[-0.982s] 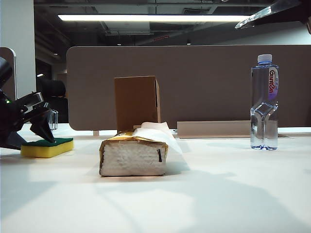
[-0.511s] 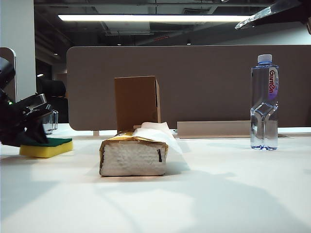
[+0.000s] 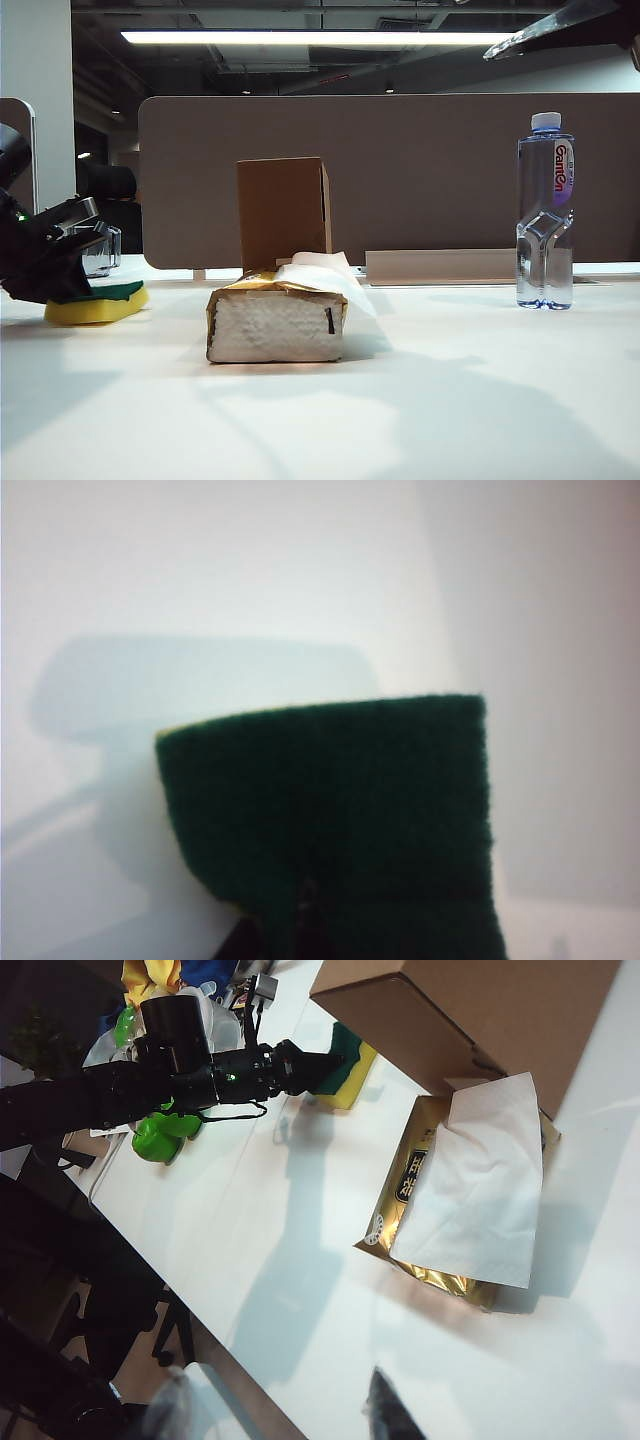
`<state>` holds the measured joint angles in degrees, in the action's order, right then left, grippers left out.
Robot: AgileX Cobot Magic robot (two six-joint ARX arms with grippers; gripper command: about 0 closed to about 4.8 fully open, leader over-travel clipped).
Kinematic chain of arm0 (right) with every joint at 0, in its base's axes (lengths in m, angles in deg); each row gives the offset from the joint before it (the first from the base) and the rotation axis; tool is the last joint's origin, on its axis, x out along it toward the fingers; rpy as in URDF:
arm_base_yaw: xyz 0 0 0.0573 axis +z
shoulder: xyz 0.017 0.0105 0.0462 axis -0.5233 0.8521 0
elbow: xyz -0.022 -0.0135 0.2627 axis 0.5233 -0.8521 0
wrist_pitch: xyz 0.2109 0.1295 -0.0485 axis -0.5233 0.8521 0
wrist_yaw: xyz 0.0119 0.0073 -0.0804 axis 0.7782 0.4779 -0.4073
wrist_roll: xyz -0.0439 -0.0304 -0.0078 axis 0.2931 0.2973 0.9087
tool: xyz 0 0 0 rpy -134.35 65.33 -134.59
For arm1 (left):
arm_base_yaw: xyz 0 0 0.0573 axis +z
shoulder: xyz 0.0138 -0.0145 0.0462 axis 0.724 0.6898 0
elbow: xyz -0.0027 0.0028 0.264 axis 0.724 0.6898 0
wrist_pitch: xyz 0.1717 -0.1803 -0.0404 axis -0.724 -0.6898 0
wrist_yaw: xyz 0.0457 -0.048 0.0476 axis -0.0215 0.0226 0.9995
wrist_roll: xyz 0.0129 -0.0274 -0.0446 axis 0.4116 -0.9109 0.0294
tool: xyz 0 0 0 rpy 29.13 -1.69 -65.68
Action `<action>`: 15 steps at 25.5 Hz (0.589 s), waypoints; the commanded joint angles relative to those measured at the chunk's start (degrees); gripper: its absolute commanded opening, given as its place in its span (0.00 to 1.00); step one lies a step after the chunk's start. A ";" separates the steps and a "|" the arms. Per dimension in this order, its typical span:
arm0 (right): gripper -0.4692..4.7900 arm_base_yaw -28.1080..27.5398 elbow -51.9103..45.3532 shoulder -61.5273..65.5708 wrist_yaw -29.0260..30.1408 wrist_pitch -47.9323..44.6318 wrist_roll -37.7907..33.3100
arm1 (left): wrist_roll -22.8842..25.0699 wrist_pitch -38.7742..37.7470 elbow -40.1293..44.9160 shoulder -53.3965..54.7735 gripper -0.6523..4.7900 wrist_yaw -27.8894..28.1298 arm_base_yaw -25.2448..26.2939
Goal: Move the sponge from left to right to wipe the table, avoiding obstacles on the table, and finally reaching the bottle of mineral water.
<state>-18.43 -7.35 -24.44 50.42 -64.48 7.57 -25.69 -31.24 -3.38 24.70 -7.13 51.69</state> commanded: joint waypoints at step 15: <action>0.53 0.68 0.24 -0.13 0.44 -0.50 0.17 | 7.89 -16.26 1.42 -0.59 0.11 0.02 -0.17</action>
<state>-17.84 -7.35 -24.44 50.51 -64.39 7.57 -18.65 -38.98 -3.75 23.55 -8.38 51.71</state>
